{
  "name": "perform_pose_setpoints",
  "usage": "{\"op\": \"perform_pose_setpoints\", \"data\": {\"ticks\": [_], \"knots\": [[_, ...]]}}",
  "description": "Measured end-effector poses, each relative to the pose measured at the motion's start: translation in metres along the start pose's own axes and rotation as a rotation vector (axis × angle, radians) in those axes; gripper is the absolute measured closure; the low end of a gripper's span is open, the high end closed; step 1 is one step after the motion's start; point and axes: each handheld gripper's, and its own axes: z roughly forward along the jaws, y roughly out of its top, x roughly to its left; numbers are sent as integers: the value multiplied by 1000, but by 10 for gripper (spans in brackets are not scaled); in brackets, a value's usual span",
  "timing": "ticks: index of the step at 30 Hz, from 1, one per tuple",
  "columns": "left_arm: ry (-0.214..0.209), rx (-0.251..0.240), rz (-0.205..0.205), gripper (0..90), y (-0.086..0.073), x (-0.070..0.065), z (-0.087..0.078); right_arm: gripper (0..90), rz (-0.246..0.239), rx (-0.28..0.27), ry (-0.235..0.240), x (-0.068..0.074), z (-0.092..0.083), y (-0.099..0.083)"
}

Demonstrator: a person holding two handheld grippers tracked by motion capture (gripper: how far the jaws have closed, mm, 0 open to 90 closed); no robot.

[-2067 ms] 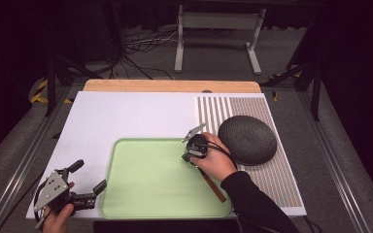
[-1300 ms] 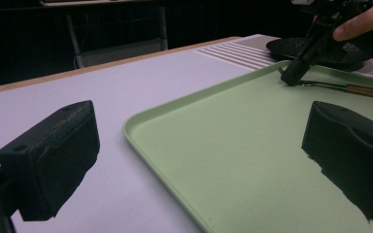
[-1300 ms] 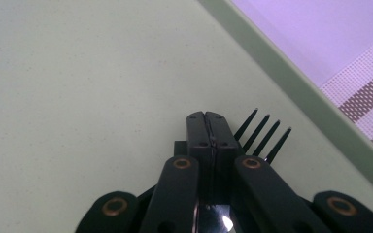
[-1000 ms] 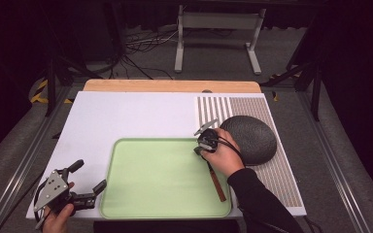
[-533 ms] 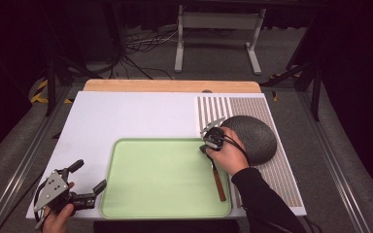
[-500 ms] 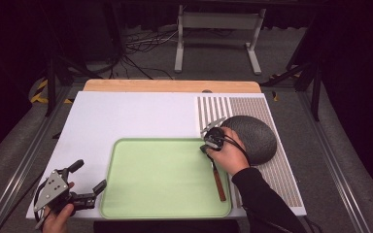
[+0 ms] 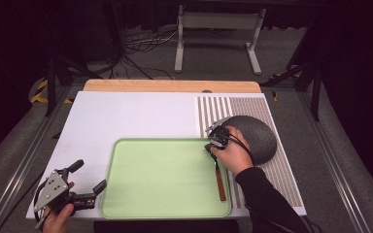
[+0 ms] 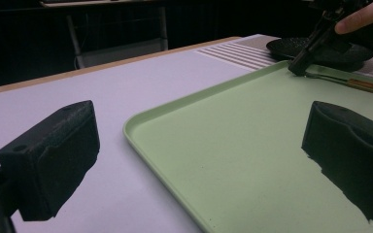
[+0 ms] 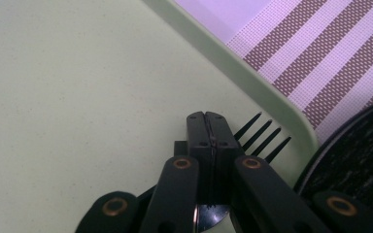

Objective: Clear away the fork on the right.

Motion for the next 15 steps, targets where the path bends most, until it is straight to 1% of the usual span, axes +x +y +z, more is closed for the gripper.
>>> {"op": "perform_pose_setpoints", "data": {"ticks": [5, 10, 13, 15], "knots": [[0, 1, 1, 9, 0, 0, 0, 900, 12, 3, -13, -1, -1, -1], [0, 0, 0, 9, 0, 0, 0, 900, 10, 8, -17, -2, -1, -2], [-2, 2, 1, 9, 0, 0, 1, 900, 10, 3, -25, -2, -2, -3], [-2, 2, 1, 8, 0, 0, 1, 900, 9, -5, -18, -2, -3, -3]]}}
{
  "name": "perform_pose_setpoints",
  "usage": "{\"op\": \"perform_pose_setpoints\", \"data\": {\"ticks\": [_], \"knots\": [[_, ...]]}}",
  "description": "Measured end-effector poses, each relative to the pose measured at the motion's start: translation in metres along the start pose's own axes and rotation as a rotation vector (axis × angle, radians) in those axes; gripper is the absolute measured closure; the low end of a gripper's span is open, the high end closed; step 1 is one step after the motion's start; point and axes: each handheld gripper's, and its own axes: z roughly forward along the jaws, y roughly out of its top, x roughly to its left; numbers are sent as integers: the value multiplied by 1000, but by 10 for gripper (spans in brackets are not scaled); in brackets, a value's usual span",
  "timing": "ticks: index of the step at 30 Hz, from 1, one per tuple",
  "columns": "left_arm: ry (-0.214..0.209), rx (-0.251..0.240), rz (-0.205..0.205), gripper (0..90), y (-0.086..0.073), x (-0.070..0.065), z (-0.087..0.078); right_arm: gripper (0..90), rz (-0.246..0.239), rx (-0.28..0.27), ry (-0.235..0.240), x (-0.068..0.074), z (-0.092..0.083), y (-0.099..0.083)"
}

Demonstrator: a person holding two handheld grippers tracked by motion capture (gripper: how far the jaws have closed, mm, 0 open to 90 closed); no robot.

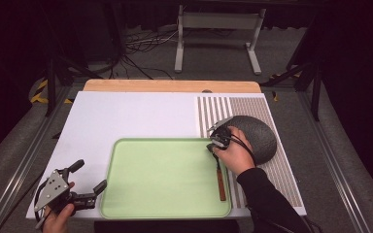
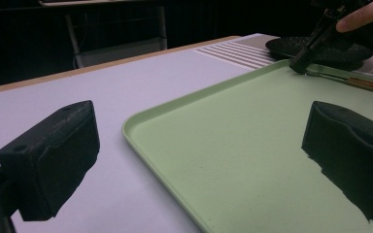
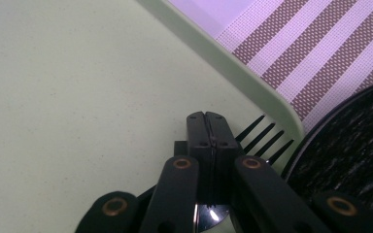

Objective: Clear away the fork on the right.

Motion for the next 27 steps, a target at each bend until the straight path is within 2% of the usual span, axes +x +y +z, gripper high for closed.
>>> {"op": "perform_pose_setpoints", "data": {"ticks": [4, 8, 9, 10, 14, 15, 17, 18, 20, 27], "knots": [[0, -1, -2, 9, 0, 0, 0, 900, -9, -31, 4, 3, -8, 2], [0, 1, -1, 9, 0, 0, 0, 789, -24, -60, 12, 7, -16, 6], [-1, 0, 0, 9, 0, 0, 0, 735, -33, -68, 11, 9, -19, 6], [-1, 0, -1, 9, 0, 0, 0, 621, -44, -85, 13, 10, -22, 7], [0, -2, -4, 9, 0, 0, 1, 310, -77, -153, 35, 14, -30, 8], [-1, -1, -3, 8, -1, 0, 1, 273, -82, -165, 39, 14, -32, 8], [-1, -3, -3, 9, 0, 0, 1, 236, -78, -184, 62, 14, -35, 8], [-2, -2, -1, 9, 0, 0, 1, 217, -91, -195, 70, 15, -37, 8], [-1, 0, -2, 9, 0, 0, 1, 202, -94, -204, 72, 15, -39, 8], [0, -4, -4, 9, -1, -1, 1, 154, -107, -307, 91, 13, -59, -1]]}}
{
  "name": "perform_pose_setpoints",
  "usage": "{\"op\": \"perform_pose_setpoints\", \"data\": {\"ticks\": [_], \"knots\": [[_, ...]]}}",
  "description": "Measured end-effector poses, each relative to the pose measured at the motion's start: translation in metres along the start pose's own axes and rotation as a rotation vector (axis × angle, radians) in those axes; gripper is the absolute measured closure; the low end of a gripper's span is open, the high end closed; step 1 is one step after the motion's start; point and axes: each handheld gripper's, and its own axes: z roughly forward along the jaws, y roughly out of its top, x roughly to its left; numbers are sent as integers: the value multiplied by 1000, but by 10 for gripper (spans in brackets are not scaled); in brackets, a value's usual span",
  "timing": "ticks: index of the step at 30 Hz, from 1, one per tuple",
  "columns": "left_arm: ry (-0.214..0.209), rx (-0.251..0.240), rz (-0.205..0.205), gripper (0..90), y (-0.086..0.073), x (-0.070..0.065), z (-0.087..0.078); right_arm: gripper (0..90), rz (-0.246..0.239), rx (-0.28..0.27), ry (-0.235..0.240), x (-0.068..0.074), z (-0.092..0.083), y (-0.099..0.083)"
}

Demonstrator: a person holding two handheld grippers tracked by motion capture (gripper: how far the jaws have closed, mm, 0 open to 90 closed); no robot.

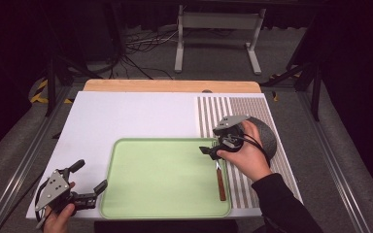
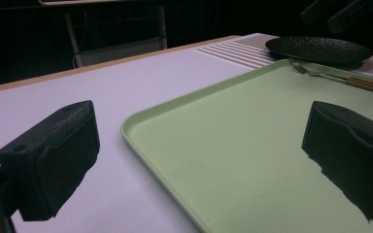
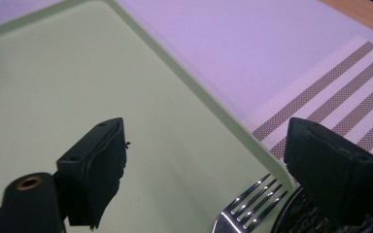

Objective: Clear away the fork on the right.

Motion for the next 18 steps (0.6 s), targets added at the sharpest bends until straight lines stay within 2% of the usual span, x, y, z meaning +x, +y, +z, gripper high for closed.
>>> {"op": "perform_pose_setpoints", "data": {"ticks": [5, 10, 16, 17, 18], "knots": [[1, -1, -1, 8, 0, 0, 0, 149, -9, -65, 5, -2, -15, -8], [-3, 5, 3, 8, 0, 0, 1, 143, -13, -108, 5, -3, -29, -17], [-2, 4, 1, 9, 0, 0, 1, 138, 2, -195, 5, -8, -48, -34], [-2, 4, 1, 8, 0, 0, 1, 138, 2, -195, 5, -8, -48, -34], [-1, 2, 1, 8, 0, 0, 1, 138, 8, -235, 2, -9, -54, -43]]}}
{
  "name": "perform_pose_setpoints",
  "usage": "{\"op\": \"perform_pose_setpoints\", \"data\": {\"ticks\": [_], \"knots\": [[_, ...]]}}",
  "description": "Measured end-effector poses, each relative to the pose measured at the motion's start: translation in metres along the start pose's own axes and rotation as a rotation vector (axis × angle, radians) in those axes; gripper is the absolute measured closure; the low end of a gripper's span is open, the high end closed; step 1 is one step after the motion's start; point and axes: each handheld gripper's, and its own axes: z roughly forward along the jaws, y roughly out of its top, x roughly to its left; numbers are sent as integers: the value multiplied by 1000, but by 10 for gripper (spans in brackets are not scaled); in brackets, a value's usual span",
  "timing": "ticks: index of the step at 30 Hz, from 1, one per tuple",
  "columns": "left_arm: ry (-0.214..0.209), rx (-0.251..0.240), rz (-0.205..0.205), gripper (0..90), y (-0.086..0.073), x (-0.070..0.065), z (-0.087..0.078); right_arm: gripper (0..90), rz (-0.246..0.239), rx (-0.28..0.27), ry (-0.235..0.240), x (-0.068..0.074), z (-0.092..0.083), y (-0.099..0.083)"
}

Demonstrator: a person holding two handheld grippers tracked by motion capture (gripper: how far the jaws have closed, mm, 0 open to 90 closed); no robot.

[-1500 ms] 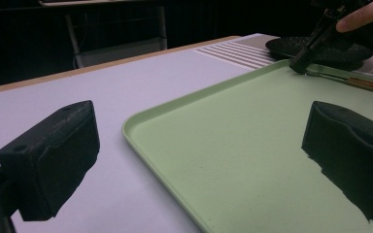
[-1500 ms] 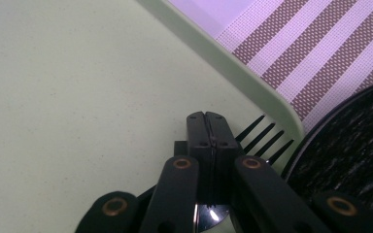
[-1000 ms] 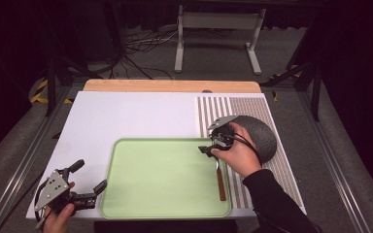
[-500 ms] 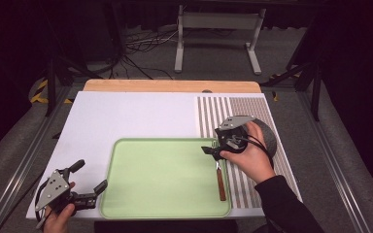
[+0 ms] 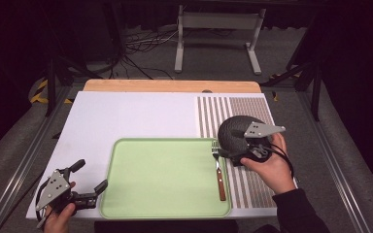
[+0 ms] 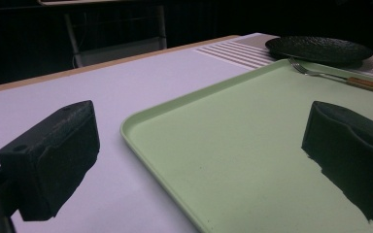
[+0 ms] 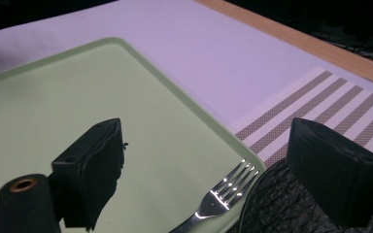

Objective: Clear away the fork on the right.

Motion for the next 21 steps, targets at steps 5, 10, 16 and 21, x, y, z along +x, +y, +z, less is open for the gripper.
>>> {"op": "perform_pose_setpoints", "data": {"ticks": [5, 10, 16, 21], "knots": [[1, 0, 0, 8, 0, 0, 0, 139, 14, -69, -10, -3, -14, -18], [2, -1, 1, 8, 0, 0, 1, 138, 24, -139, -17, -7, -31, -37], [2, -1, 1, 8, 0, 0, 0, 137, 48, -179, -25, -9, -42, -54], [2, -2, 0, 8, 0, 0, 0, 132, 64, -193, -26, -11, -45, -70]]}}
